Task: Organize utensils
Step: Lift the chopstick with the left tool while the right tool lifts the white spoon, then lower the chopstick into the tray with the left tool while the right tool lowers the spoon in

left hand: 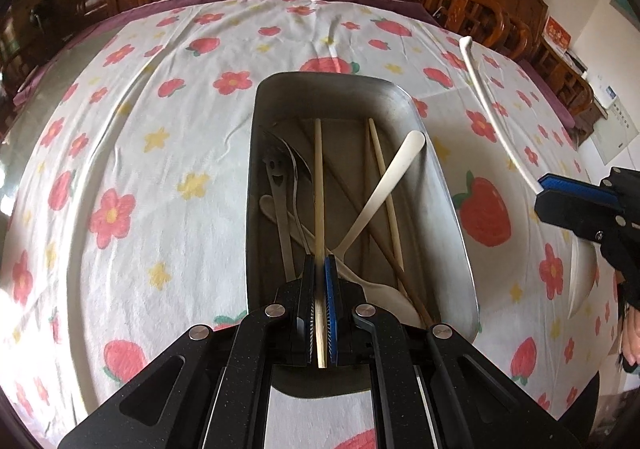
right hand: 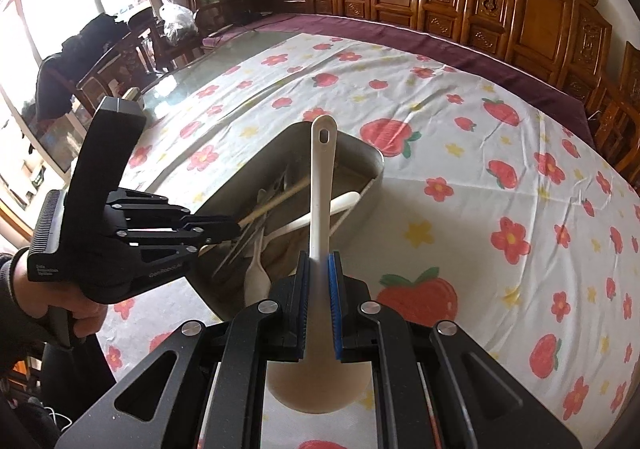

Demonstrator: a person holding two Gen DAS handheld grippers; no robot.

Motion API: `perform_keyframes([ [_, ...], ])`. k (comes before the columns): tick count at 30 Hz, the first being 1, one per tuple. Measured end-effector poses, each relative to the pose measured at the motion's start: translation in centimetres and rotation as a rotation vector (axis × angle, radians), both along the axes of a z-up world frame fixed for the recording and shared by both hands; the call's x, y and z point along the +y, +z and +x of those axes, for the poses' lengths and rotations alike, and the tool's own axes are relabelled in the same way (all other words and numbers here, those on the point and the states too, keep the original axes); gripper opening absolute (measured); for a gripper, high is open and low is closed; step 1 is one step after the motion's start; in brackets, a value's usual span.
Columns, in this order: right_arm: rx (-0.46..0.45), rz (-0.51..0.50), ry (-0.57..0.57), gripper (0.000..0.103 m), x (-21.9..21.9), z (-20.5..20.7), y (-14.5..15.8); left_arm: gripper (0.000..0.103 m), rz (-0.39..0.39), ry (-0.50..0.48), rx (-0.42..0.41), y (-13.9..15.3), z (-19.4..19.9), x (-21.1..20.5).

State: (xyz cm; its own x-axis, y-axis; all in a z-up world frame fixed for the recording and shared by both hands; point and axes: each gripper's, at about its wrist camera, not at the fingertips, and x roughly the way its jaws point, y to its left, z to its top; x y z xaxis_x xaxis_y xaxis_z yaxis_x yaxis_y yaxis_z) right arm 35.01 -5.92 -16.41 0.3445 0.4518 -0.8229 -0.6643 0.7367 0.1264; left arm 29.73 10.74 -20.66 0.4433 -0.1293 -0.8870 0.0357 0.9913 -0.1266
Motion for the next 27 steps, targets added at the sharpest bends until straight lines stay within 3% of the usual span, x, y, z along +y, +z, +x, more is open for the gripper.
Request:
perform_keyframes([
  [13,0.016,0.029,0.01,0.011,3.4,0.9,-0.2,0.005,-0.035,0.01,-0.045,1.6,0.0,1.4],
  [17,0.022,0.032,0.005,0.011,4.5,1.3,-0.7,0.014,-0.041,0.019,-0.067,2.4,-0.3,2.2],
  [27,0.052,0.046,-0.032,0.011,7.2,2.6,-2.3,0.015,-0.031,0.055,-0.106,3.8,-1.5,5.0],
])
